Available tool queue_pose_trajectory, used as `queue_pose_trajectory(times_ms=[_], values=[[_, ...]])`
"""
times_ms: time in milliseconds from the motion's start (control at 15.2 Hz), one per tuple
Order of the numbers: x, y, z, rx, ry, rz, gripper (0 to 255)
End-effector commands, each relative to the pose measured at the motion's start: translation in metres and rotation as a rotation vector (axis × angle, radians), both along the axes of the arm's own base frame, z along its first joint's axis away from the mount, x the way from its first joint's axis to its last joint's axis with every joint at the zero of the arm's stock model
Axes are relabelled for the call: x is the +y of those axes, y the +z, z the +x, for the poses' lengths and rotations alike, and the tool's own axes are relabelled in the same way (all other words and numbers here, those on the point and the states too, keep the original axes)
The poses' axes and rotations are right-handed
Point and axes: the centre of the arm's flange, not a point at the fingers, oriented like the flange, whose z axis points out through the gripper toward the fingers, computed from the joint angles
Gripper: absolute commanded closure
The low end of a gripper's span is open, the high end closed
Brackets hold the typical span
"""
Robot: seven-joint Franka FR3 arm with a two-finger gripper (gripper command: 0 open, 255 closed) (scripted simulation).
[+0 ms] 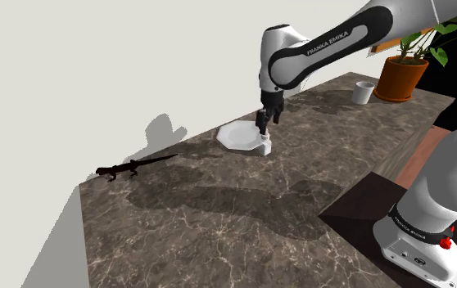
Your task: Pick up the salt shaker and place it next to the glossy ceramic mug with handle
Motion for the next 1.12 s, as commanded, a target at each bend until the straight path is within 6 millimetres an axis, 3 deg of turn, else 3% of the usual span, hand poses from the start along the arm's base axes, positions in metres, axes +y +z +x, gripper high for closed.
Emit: queue_pose_trajectory(times_ms=[0,396,858,924,1056], values=[[0.003,-0.012,0.003,0.001,0.001,0.002,0],[0.003,-0.041,0.003,0.001,0.001,0.002,0],[0.003,-0.041,0.003,0.001,0.001,0.002,0],[0.003,-0.041,0.003,0.001,0.001,0.002,255],[0.003,-0.041,0.003,0.001,0.001,0.002,255]])
